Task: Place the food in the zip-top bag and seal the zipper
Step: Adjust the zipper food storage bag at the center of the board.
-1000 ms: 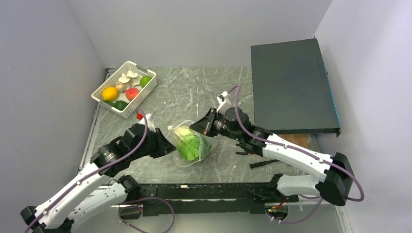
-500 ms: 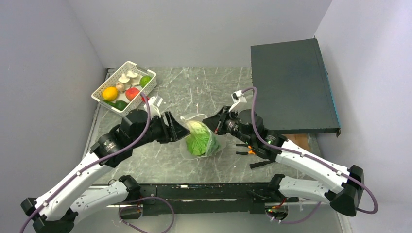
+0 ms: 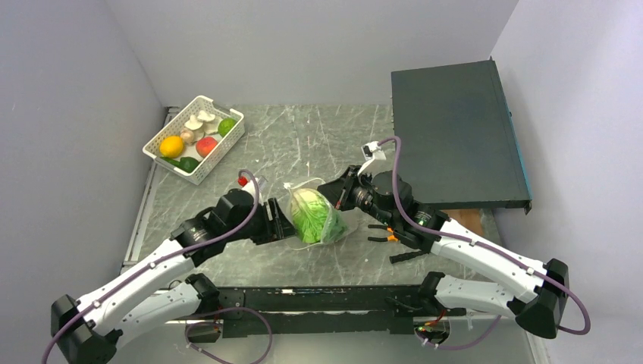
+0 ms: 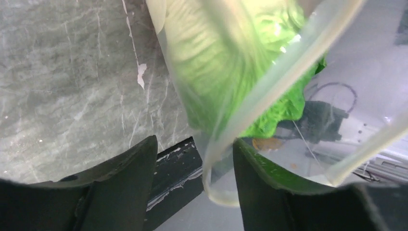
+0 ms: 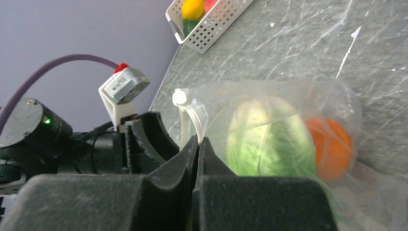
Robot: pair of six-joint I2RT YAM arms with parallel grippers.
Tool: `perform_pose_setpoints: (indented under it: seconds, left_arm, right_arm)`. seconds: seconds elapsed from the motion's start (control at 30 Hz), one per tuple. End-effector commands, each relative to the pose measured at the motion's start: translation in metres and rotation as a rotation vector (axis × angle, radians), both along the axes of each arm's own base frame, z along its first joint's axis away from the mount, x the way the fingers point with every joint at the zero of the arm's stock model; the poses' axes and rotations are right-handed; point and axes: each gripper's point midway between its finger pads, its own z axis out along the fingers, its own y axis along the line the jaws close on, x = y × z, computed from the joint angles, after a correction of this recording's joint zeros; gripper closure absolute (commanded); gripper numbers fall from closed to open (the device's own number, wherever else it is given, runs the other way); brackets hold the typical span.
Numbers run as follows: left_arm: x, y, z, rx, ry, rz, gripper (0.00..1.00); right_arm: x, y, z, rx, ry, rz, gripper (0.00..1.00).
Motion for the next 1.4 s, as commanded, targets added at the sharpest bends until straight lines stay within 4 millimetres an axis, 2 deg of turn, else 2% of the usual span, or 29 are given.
perform_pose_setpoints:
  seconds: [0.0, 0.07, 0.17, 0.27, 0.33, 0.37, 0.43, 0.6, 0.67, 0.73, 0.8, 0.9, 1.0, 1.1, 1.17, 1.37]
  left_arm:
    - [0.008, -0.024, 0.024, -0.113, -0.066, -0.058, 0.48]
    - [0.009, -0.029, 0.042, -0.148, -0.114, -0.081, 0.71]
    - [0.011, -0.032, 0.085, -0.193, -0.191, -0.11, 0.97]
    - [0.006, -0.043, 0.128, -0.299, -0.241, -0.159, 1.0]
    - [0.004, -0.051, 0.136, -0.348, -0.225, -0.183, 1.0]
    - [0.004, -0.053, 0.134, -0.353, -0.21, -0.185, 1.0]
    - [0.007, -0.053, 0.117, -0.323, -0.171, -0.164, 1.0]
    - [0.02, -0.033, 0.049, -0.147, -0.064, -0.029, 1.0]
    - [0.019, -0.032, 0.036, -0.125, -0.027, -0.033, 1.0]
    - [0.017, -0.036, 0.039, -0.147, -0.02, -0.059, 1.0]
    - [0.018, -0.042, 0.059, -0.181, -0.057, -0.087, 1.0]
    - [0.022, -0.043, 0.085, -0.184, -0.108, -0.104, 1.0]
    - [0.024, -0.045, 0.091, -0.18, -0.115, -0.103, 1.0]
    - [0.025, -0.046, 0.082, -0.187, -0.101, -0.098, 1.0]
    - [0.025, -0.044, 0.07, -0.173, -0.082, -0.082, 1.0]
    - [0.027, -0.032, 0.029, -0.111, -0.001, -0.043, 1.0]
  right_arm:
    - [0.003, -0.005, 0.028, 0.063, -0.073, -0.02, 1.0]
    - [0.005, -0.008, 0.025, 0.044, -0.09, -0.031, 1.0]
    - [0.013, -0.018, 0.022, -0.032, -0.131, -0.076, 1.0]
    - [0.015, -0.031, 0.032, -0.087, -0.196, -0.104, 1.0]
    - [0.011, -0.034, 0.04, -0.103, -0.246, -0.081, 1.0]
    - [0.009, -0.034, 0.043, -0.104, -0.258, -0.068, 1.0]
    - [0.004, -0.032, 0.043, -0.107, -0.269, -0.038, 1.0]
    - [0.012, -0.024, 0.008, -0.176, -0.242, -0.033, 1.0]
    - [0.017, -0.021, -0.007, -0.224, -0.222, -0.035, 1.0]
    - [0.023, -0.021, -0.015, -0.273, -0.216, -0.045, 1.0]
    - [0.026, -0.024, -0.012, -0.303, -0.22, -0.062, 1.0]
    - [0.025, -0.03, 0.009, -0.3, -0.27, -0.074, 1.0]
    - [0.019, -0.039, 0.029, -0.256, -0.304, -0.104, 1.0]
    - [0.013, -0.046, 0.04, -0.212, -0.315, -0.115, 1.0]
    - [0.011, -0.047, 0.038, -0.196, -0.317, -0.12, 1.0]
    - [0.023, -0.042, -0.001, -0.25, -0.273, -0.148, 1.0]
